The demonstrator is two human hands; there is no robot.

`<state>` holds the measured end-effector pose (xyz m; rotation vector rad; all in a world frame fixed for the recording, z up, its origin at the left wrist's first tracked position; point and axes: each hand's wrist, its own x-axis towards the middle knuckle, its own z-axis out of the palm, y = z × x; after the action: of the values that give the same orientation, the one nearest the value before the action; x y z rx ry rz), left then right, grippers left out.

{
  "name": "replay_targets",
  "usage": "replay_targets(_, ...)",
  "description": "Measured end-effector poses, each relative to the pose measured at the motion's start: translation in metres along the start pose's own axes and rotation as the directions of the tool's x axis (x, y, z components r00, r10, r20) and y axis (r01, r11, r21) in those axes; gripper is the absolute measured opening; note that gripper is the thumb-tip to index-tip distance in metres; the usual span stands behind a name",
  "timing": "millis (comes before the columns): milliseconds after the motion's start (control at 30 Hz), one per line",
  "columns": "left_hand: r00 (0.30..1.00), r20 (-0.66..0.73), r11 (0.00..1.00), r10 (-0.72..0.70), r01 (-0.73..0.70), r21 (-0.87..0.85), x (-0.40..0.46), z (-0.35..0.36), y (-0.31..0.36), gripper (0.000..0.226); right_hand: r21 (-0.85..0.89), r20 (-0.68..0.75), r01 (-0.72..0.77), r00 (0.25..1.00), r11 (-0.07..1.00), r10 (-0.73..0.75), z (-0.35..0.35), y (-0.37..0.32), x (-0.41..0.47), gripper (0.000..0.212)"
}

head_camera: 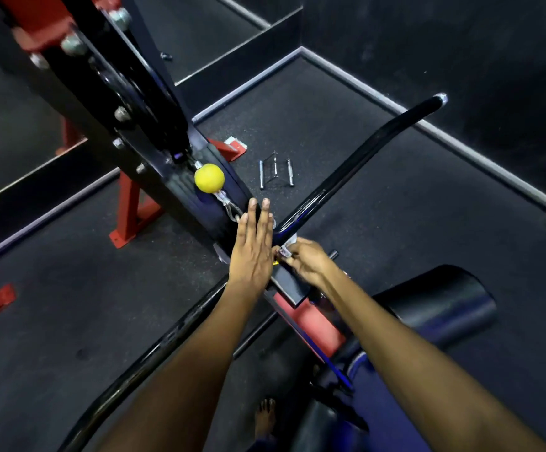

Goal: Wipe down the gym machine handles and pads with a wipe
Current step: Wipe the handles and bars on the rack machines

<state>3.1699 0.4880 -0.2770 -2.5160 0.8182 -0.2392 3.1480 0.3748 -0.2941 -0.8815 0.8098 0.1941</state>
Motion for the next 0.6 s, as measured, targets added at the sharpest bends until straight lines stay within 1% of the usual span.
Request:
replay_targets(67,1.000,0.014,0.997,0.013,-0.012,-0.077,-0.002,-0.002,-0.003,0.067,-0.022,-0.048,0.036,0.998,0.999,-0.037,-0.001,0.001,-0.011,0.033)
replay_targets(133,0.999,0.029,0.988,0.040,-0.035,-0.150,-0.004,-0.008,-0.009,0.067,-0.178,-0.122,0.105,0.984,0.978,-0.128,-0.003,-0.001,-0.028,0.034)
replay_targets(167,0.997,0.050,0.978,0.066,-0.055,-0.202,-0.005,-0.013,-0.011,0.066,-0.321,-0.176,0.142,0.963,0.936,-0.206,-0.005,-0.002,-0.038,0.034)
replay_targets(233,0.989,0.098,0.941,0.112,-0.074,-0.330,-0.007,-0.031,-0.018,0.065,-0.612,-0.247,0.186,0.878,0.768,-0.410,-0.009,-0.007,-0.064,0.029)
replay_targets(267,0.985,0.114,0.917,0.127,-0.073,-0.391,-0.008,-0.042,-0.022,0.064,-0.705,-0.263,0.176,0.835,0.687,-0.484,-0.010,-0.010,-0.079,0.024)
replay_targets(300,0.983,0.108,0.892,0.147,-0.084,-0.444,-0.011,-0.056,-0.025,0.062,-0.750,-0.275,0.173,0.796,0.638,-0.539,-0.010,-0.013,-0.098,0.019)
replay_targets(333,0.982,0.087,0.869,0.170,-0.108,-0.483,-0.013,-0.069,-0.027,0.061,-0.768,-0.281,0.187,0.762,0.613,-0.584,-0.010,-0.015,-0.115,0.017)
replay_targets(433,0.971,-0.003,0.818,0.239,-0.203,-0.538,-0.026,-0.112,-0.031,0.058,-0.781,-0.290,0.247,0.671,0.574,-0.683,-0.012,-0.021,-0.170,0.016)
replay_targets(467,0.968,-0.037,0.800,0.247,-0.225,-0.555,-0.033,-0.128,-0.031,0.057,-0.801,-0.283,0.261,0.628,0.539,-0.725,-0.015,-0.025,-0.191,0.015)
replay_targets(533,0.964,-0.077,0.770,0.253,-0.249,-0.587,-0.046,-0.150,-0.032,0.055,-0.859,-0.268,0.243,0.536,0.450,-0.801,-0.025,-0.029,-0.223,0.014)
replay_targets(600,0.954,-0.133,0.739,0.270,-0.294,-0.606,-0.062,-0.173,-0.034,0.053,-0.917,-0.247,0.185,0.435,0.354,-0.866,-0.037,-0.032,-0.259,0.013)
